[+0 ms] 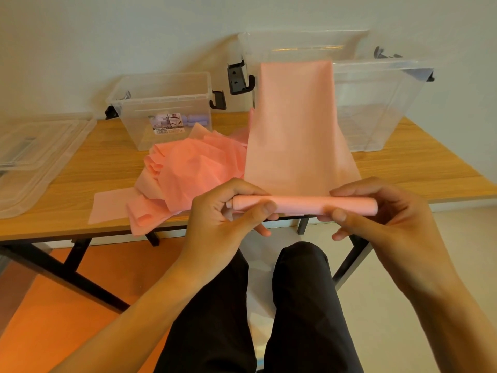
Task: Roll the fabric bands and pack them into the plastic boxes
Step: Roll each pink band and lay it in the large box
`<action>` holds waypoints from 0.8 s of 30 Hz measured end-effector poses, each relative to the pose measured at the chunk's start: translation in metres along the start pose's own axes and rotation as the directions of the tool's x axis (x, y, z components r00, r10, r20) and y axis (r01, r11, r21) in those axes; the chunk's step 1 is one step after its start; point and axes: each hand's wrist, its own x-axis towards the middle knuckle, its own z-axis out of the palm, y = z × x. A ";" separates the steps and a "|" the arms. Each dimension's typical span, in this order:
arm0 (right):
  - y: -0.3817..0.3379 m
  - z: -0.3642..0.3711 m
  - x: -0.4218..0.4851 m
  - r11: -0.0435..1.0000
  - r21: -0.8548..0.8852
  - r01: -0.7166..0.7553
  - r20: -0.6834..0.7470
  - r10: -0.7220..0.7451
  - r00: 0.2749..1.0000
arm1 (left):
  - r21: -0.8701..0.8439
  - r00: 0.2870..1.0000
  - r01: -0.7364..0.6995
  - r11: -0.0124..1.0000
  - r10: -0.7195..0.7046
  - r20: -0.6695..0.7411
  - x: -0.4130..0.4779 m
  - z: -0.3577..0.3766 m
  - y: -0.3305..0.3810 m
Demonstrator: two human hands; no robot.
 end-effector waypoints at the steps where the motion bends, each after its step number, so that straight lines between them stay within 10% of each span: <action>1: -0.001 0.000 0.000 1.000 -0.012 0.001 -0.005 -0.001 1.000 | 0.003 1.000 0.003 1.000 -0.003 -0.001 0.000 0.000 0.000; 24: 0.003 -0.003 -0.001 0.996 -0.069 0.053 -0.043 -0.056 0.998 | 0.036 0.997 0.074 0.997 -0.074 0.015 0.002 0.003 0.001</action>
